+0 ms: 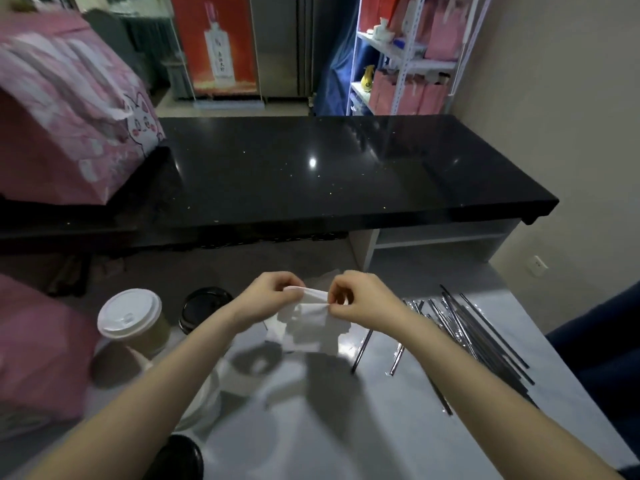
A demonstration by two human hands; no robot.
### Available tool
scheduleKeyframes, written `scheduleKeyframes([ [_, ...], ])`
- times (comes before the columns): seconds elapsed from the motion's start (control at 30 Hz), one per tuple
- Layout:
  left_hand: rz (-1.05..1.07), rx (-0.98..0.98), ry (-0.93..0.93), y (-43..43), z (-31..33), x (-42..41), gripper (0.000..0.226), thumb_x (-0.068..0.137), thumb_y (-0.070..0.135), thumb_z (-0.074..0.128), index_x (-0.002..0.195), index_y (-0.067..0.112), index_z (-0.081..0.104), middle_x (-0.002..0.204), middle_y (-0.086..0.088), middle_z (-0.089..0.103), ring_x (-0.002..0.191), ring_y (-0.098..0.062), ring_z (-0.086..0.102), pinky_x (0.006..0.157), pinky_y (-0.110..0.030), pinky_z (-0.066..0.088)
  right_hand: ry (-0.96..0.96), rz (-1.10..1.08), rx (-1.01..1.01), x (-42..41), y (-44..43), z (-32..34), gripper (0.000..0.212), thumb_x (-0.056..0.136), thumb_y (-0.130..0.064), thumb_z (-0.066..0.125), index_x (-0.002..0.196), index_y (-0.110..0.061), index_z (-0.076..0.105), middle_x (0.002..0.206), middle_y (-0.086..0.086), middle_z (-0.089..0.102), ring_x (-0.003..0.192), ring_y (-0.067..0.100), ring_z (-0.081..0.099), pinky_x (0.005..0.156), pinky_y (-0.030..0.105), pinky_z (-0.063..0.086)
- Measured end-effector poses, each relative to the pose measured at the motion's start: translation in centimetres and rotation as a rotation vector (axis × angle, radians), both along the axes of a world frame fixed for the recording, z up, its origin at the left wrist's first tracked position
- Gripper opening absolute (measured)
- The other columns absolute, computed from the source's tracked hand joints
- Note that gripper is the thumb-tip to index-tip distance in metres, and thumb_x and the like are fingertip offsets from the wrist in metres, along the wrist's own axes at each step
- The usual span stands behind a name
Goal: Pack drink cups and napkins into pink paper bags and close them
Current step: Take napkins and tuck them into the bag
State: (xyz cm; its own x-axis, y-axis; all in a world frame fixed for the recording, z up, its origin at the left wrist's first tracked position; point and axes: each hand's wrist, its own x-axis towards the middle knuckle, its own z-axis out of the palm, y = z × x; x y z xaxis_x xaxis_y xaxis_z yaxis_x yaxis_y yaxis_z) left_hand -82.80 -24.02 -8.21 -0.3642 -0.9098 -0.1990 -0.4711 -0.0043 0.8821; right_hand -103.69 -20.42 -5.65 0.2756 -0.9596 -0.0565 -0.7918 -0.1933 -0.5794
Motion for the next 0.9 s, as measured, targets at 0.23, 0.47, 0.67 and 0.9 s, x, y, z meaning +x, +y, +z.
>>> scheduleKeyframes([
  [0.23, 0.063, 0.258, 0.191, 2.6, 0.4, -1.1, 0.034, 0.1, 0.037, 0.046, 0.098, 0.013, 0.071, 0.086, -0.005, 0.065, 0.078, -0.017, 0.059, 0.072, -0.032, 0.047, -0.053, -0.085, 0.045, -0.1, -0.4, -1.7, 0.005, 0.072, -0.024, 0.068, 0.074, -0.02, 0.066, 0.095, -0.006, 0.057, 0.09, 0.012, 0.056, 0.08, 0.031, 0.048],
  [0.47, 0.096, 0.038, 0.152, 4.7, 0.6, 0.4, 0.028, 0.075, 0.007, 0.079, 0.098, 0.018, 0.069, 0.085, -0.001, 0.069, 0.076, -0.011, 0.065, 0.065, -0.026, 0.053, -0.268, -0.065, 0.072, 0.7, -0.2, -0.9, 0.019, 0.075, -0.019, 0.072, 0.088, -0.027, 0.062, 0.082, -0.011, 0.062, 0.075, 0.008, 0.057, 0.064, 0.021, 0.045],
  [0.67, 0.265, -0.131, 0.202, 6.7, 4.0, 5.7, 0.024, 0.075, -0.001, 0.075, 0.093, 0.014, 0.071, 0.076, 0.005, 0.07, 0.071, -0.006, 0.064, 0.061, -0.019, 0.05, -0.469, 0.116, 0.186, 4.7, 0.1, 2.8, 0.033, 0.079, -0.017, 0.078, 0.109, -0.022, 0.067, 0.097, -0.009, 0.068, 0.09, 0.009, 0.065, 0.075, 0.022, 0.056],
  [0.9, 0.527, -0.378, 0.182, 10.1, 8.3, 17.9, 0.023, 0.073, -0.002, 0.078, 0.078, 0.02, 0.072, 0.072, 0.003, 0.071, 0.067, -0.003, 0.063, 0.059, -0.015, 0.048, -0.529, 0.191, 0.042, 17.4, 0.4, 7.4, 0.016, 0.076, -0.005, 0.073, 0.083, -0.019, 0.07, 0.08, 0.001, 0.071, 0.077, 0.017, 0.067, 0.07, 0.032, 0.056],
])
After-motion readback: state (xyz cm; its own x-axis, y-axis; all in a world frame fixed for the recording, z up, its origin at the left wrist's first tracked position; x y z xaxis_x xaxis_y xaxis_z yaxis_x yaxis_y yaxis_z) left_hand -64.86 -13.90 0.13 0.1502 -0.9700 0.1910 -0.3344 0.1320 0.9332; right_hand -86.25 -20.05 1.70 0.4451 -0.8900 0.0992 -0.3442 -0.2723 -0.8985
